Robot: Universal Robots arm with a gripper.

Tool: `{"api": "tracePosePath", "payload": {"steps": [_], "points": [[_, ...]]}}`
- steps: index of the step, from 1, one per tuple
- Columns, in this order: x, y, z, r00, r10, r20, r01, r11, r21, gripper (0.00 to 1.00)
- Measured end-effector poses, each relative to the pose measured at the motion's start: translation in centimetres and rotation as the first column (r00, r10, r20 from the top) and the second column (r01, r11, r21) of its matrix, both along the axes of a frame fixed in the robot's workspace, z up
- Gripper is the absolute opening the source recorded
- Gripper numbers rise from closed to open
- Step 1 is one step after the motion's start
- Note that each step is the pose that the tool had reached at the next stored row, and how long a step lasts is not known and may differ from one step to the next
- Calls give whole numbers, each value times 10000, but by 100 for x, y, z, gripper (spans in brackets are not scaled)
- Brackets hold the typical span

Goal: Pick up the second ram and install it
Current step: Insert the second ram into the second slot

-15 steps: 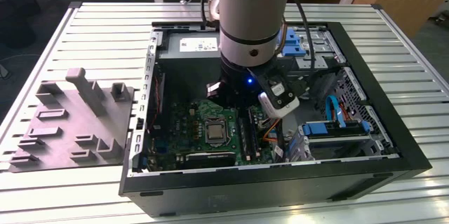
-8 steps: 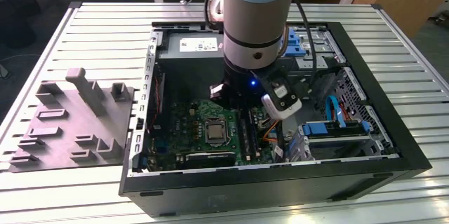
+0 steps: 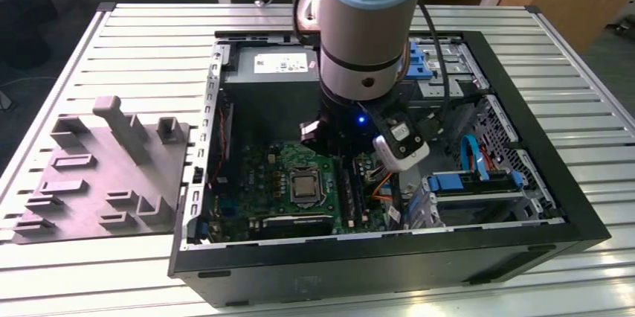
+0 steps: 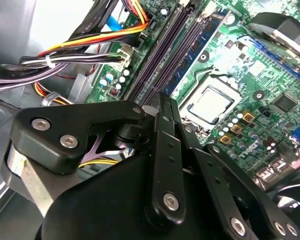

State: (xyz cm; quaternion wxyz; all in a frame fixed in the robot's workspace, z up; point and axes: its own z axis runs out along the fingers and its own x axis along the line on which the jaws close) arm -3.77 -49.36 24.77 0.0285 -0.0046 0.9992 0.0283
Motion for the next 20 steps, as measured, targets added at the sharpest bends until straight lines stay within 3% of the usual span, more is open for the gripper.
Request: {"api": "tracePosePath", "payload": {"steps": [20], "points": [[21, 25, -95, 10000, 1, 1, -1, 10000, 8, 11]]}}
